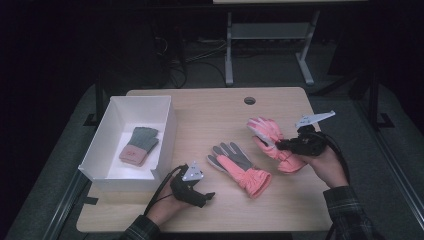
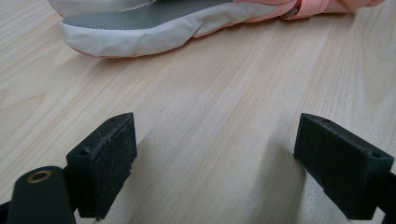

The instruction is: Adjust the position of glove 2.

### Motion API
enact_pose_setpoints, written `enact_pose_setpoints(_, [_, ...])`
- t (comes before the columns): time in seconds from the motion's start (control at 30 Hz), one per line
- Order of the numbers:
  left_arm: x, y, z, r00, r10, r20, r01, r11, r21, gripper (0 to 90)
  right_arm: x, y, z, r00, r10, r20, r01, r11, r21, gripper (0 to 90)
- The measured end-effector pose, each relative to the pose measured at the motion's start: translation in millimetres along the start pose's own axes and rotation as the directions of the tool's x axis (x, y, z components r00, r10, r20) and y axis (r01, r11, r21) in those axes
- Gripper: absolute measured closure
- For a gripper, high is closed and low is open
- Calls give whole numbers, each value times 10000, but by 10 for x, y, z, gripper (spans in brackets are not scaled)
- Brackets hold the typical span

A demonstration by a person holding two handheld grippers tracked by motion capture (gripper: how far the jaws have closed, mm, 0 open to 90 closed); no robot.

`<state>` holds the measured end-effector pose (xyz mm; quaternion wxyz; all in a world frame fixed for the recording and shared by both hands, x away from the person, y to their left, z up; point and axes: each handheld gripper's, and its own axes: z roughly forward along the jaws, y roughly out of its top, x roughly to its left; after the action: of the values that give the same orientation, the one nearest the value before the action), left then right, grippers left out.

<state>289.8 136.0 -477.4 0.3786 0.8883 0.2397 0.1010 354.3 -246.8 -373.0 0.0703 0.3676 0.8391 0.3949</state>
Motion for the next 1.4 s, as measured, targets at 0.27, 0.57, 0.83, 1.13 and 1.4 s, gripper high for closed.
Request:
enact_pose_setpoints(0.27, [-2,0,1,10000,-59,1,59,10000,5,123,285,214,147,9970,-595,-486,599,9982,76,862])
enact_pose_setpoints(0.57, [-2,1,1,10000,-65,1,65,10000,12,124,553,383,338,9909,-1010,-894,1039,9942,279,861])
enact_pose_setpoints(0.83, [-2,1,1,10000,-68,3,68,10000,7,124,717,425,496,9872,-1134,-1124,1218,9900,717,861])
enact_pose_setpoints(1.13, [1,1,1,10000,-3,-9,3,10000,6,124,774,386,681,9877,-1150,-1063,1286,9829,1319,859])
enact_pose_setpoints(1.4, [2,0,2,10000,5,-9,-5,10000,-4,124,809,342,856,9882,-1214,-932,1365,9743,1789,852])
